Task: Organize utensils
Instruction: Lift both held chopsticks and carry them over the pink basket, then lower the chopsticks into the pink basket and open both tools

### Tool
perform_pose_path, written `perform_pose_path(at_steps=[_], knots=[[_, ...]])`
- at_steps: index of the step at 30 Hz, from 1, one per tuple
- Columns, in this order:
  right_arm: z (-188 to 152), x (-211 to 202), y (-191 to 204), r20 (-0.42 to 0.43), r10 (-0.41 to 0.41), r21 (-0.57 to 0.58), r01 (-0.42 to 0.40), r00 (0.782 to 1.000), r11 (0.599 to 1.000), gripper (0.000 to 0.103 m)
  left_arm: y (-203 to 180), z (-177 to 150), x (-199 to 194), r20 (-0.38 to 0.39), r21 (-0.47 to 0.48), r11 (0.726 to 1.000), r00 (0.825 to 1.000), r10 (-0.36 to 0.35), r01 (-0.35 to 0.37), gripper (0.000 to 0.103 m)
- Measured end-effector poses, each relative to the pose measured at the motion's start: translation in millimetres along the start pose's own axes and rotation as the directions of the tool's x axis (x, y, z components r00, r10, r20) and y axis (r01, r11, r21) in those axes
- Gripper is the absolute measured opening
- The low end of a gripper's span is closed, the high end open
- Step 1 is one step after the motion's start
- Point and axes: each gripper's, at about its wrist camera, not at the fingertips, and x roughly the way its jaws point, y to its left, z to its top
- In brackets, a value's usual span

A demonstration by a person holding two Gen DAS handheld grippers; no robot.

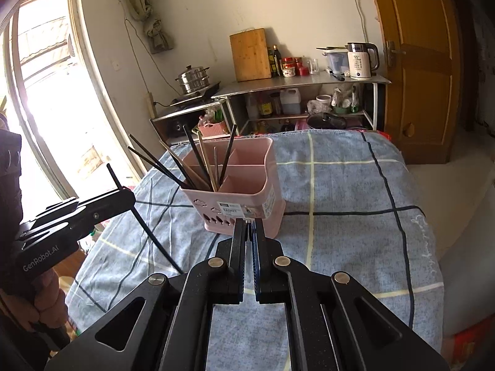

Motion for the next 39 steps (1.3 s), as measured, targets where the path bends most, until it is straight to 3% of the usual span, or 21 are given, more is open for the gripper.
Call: perform_pose_path(at_steps=[21,39], knots=[[5.7,-11.7,27.8,0.016,0.026,-0.075,-0.025,1.000,0.997,0.004,13.1,-1.2,-24.0,-0.021,0.008,1.000,0.999,0.024,-0.024,0.004],[84.7,-1.5,73.1,0.179,0.072,-0.130,-0.049,0.981,0.990,0.004,61.3,95.2,-56.2,0.141,-0.039,0.996,0.987,0.082,-0.077,0.004]])
